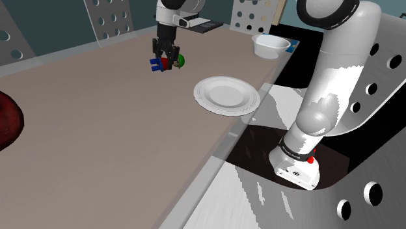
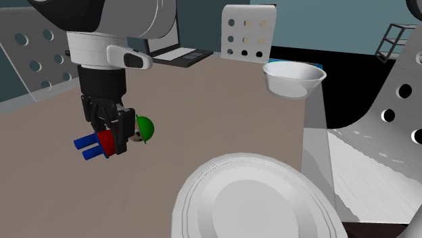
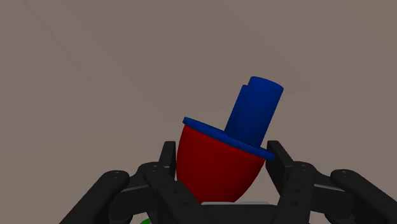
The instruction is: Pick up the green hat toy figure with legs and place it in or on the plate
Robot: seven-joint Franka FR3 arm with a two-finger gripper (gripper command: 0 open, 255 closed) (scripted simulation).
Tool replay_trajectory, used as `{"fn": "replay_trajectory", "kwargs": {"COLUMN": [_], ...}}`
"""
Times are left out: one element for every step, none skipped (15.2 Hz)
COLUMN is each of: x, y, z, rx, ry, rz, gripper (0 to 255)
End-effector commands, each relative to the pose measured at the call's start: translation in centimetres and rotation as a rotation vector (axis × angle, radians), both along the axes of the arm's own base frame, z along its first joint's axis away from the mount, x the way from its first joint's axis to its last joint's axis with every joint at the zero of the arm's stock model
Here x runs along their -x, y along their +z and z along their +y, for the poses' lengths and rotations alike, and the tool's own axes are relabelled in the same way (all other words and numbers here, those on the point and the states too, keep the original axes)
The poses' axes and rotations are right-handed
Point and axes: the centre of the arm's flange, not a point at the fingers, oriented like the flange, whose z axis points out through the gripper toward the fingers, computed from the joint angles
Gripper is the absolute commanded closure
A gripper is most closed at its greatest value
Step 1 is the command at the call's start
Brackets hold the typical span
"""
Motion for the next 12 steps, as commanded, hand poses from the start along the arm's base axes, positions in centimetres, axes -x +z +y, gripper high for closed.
{"fn": "replay_trajectory", "kwargs": {"x": [0.0,0.0,0.0,0.0,0.0,0.0,0.0,0.0,0.0,0.0,0.0,0.0], "y": [0.0,0.0,0.0,0.0,0.0,0.0,0.5,1.1,1.6,2.1,2.6,3.2], "z": [0.0,0.0,0.0,0.0,0.0,0.0,0.0,0.0,0.0,0.0,0.0,0.0], "rx": [0.000,0.000,0.000,0.000,0.000,0.000,0.000,0.000,0.000,0.000,0.000,0.000], "ry": [0.000,0.000,0.000,0.000,0.000,0.000,0.000,0.000,0.000,0.000,0.000,0.000], "rz": [0.000,0.000,0.000,0.000,0.000,0.000,0.000,0.000,0.000,0.000,0.000,0.000], "gripper": [255,255,255,255,255,255,255,255,255,255,255,255]}}
